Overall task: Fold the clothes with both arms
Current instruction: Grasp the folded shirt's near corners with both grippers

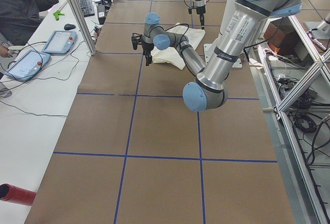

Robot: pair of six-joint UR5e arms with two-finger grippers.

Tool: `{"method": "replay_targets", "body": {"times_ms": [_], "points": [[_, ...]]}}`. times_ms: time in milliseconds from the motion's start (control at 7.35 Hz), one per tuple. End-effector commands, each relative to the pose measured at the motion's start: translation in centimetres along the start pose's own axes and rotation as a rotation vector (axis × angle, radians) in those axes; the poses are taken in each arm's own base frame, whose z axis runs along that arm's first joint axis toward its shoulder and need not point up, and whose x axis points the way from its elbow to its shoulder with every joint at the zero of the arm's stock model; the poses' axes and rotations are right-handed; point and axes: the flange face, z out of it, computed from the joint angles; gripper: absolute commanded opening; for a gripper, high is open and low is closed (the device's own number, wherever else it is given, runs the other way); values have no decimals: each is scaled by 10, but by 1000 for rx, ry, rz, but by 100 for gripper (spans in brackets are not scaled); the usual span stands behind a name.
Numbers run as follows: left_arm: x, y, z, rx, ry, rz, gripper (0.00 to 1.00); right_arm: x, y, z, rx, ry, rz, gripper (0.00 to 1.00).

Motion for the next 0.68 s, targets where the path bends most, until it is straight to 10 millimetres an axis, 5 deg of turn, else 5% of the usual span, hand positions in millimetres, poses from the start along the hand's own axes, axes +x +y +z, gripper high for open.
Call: {"method": "replay_targets", "body": {"times_ms": [0,272,544], "points": [[6,88,15,-114,41,-94,100,-12,-52,-45,143,-79,50,100],[21,170,30,-215,39,-239,98,-20,-80,-71,215,-121,75,100],[15,215,49,-210,1,-284,94,-29,-87,-76,232,-142,73,100]]}}
